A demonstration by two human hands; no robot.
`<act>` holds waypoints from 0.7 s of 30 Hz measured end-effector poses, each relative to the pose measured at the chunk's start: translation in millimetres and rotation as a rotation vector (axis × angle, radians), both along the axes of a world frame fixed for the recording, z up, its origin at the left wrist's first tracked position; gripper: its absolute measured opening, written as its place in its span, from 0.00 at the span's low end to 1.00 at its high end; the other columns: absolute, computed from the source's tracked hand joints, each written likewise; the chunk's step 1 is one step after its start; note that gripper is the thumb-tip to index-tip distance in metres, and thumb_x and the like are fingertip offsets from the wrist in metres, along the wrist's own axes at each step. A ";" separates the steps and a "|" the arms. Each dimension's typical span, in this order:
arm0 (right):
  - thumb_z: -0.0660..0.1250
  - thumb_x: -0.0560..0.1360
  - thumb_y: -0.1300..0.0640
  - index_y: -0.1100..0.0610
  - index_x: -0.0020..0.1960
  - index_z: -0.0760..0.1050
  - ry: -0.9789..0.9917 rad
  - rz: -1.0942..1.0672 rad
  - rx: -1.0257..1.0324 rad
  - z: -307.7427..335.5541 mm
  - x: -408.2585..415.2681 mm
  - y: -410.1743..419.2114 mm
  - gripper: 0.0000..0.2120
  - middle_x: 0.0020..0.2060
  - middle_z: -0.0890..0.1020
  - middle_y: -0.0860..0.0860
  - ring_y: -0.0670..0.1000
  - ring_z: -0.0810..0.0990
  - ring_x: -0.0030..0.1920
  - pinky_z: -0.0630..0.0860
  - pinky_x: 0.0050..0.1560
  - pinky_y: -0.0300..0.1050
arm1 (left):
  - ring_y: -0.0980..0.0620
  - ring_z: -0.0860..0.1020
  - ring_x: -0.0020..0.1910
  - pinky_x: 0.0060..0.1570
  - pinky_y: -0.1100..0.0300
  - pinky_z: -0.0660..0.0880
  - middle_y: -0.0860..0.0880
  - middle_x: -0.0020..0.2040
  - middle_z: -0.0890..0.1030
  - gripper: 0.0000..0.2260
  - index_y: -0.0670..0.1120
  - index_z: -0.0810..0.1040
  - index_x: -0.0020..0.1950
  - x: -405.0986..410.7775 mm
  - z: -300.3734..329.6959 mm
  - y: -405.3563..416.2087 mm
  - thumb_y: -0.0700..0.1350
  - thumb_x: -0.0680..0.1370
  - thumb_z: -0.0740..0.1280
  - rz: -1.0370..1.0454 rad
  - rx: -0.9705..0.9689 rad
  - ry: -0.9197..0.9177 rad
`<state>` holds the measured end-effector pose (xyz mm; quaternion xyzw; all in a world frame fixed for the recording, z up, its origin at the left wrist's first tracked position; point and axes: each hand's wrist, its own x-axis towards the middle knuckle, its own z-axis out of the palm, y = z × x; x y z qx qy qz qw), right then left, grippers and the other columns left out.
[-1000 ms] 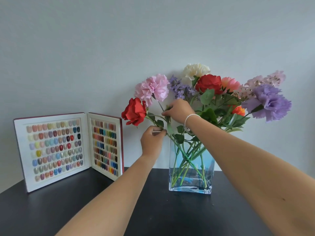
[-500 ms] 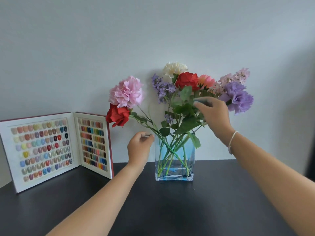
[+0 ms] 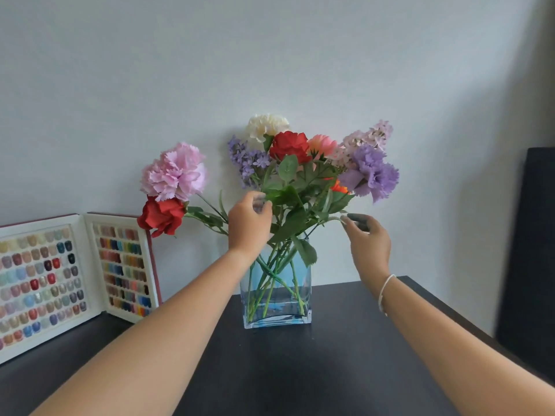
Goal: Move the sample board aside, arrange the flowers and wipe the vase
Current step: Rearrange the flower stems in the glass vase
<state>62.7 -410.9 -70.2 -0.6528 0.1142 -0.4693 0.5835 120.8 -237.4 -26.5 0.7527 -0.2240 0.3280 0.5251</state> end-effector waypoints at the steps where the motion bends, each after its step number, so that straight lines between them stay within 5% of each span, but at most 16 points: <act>1: 0.67 0.73 0.52 0.54 0.50 0.78 0.044 0.037 0.001 -2.1 3.5 -0.5 0.09 0.33 0.76 0.46 0.45 0.71 0.29 0.69 0.30 0.34 | 0.53 0.76 0.43 0.40 0.71 0.69 0.44 0.54 0.80 0.11 0.42 0.75 0.58 4.4 1.2 -0.6 0.42 0.77 0.63 0.035 0.023 0.019; 4: 0.68 0.72 0.51 0.55 0.52 0.78 0.126 0.116 -0.015 -2.7 14.4 2.9 0.12 0.34 0.77 0.46 0.46 0.72 0.32 0.72 0.38 0.44 | 0.49 0.75 0.47 0.46 0.62 0.67 0.40 0.62 0.76 0.16 0.40 0.71 0.65 16.0 4.4 -1.5 0.42 0.77 0.61 0.109 0.105 0.118; 7: 0.68 0.72 0.51 0.63 0.44 0.77 0.152 0.160 -0.030 -0.6 23.5 9.8 0.13 0.32 0.75 0.51 0.50 0.69 0.32 0.70 0.38 0.46 | 0.45 0.76 0.43 0.43 0.58 0.70 0.37 0.62 0.76 0.17 0.39 0.69 0.66 23.1 6.3 -5.3 0.39 0.77 0.60 0.136 0.168 0.194; 11: 0.68 0.72 0.54 0.70 0.39 0.73 0.134 0.142 -0.033 1.0 33.1 14.5 0.17 0.29 0.68 0.56 0.53 0.64 0.31 0.63 0.35 0.44 | 0.41 0.76 0.46 0.42 0.58 0.69 0.38 0.55 0.79 0.13 0.39 0.76 0.58 32.5 6.2 -12.9 0.37 0.77 0.57 0.139 0.267 0.248; 16: 0.68 0.72 0.55 0.58 0.31 0.77 0.138 0.124 0.004 1.8 38.1 11.4 0.12 0.26 0.74 0.52 0.52 0.66 0.28 0.64 0.32 0.42 | 0.44 0.73 0.42 0.41 0.57 0.69 0.43 0.45 0.79 0.09 0.38 0.78 0.46 41.0 4.0 -16.0 0.35 0.75 0.58 0.204 0.260 0.295; 21: 0.69 0.70 0.57 0.67 0.38 0.77 0.128 0.142 0.034 8.2 45.1 10.9 0.12 0.30 0.71 0.56 0.53 0.63 0.32 0.63 0.34 0.46 | 0.45 0.73 0.40 0.41 0.55 0.72 0.44 0.40 0.74 0.08 0.38 0.77 0.41 42.8 6.8 -3.9 0.32 0.74 0.59 0.264 0.254 0.260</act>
